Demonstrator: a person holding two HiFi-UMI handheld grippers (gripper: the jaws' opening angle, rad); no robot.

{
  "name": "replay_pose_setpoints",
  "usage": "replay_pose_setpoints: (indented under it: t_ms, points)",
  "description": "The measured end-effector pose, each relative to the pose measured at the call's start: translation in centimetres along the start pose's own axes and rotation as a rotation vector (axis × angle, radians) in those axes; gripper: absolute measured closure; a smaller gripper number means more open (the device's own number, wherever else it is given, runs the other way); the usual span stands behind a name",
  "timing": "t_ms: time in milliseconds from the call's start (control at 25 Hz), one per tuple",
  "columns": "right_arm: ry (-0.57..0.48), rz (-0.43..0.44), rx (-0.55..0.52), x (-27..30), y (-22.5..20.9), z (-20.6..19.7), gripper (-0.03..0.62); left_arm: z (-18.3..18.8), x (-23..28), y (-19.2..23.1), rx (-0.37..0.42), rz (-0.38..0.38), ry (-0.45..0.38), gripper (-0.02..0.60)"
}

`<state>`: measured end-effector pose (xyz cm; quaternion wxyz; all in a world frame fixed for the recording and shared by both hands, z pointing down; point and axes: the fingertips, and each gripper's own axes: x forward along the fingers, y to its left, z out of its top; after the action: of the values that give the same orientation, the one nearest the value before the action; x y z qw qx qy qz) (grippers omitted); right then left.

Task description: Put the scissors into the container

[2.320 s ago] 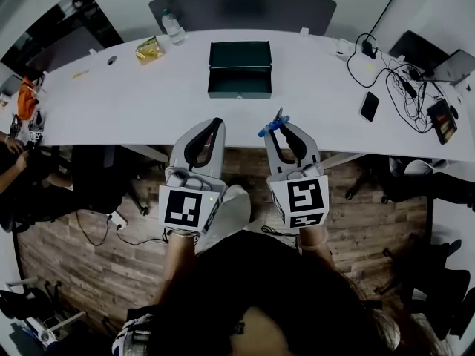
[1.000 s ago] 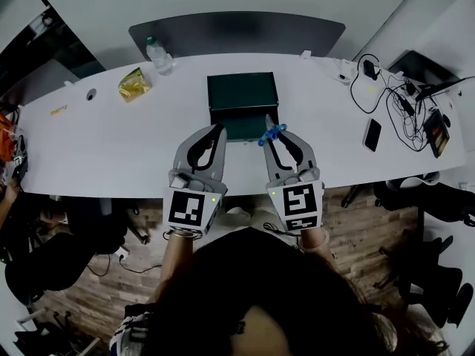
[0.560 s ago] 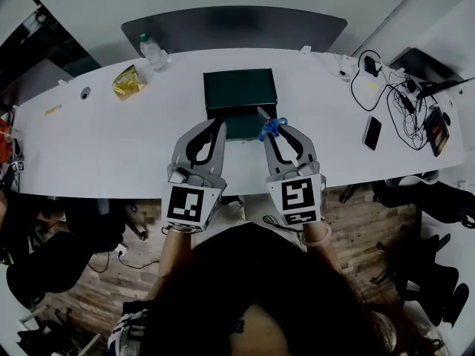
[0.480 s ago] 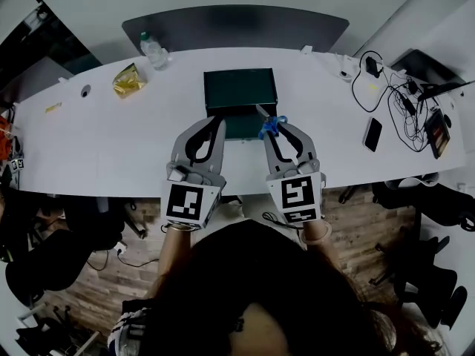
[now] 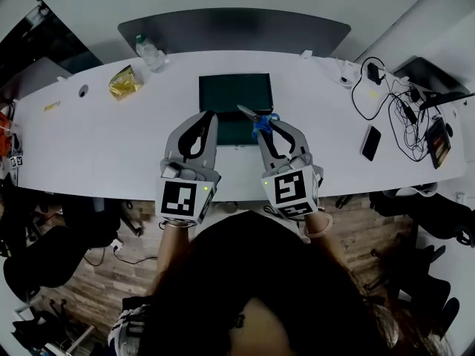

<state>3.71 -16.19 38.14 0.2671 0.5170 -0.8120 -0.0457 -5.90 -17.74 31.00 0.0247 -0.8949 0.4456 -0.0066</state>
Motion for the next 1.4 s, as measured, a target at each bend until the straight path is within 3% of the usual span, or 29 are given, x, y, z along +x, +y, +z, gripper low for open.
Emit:
replay_pose_setpoints:
  t_ms: [600, 1400]
  points:
    - [0.104, 0.135, -0.145, 5.8, -1.0, -3.9, 0.511, -1.7, 3.7, 2.6, -0.024, 0.081, 0.034, 0.561]
    - [0.259, 0.326, -0.272, 12.3, 1.5, -10.2, 0.511, -5.2, 7.4, 6.1, -0.039, 0.152, 0.105, 0.561]
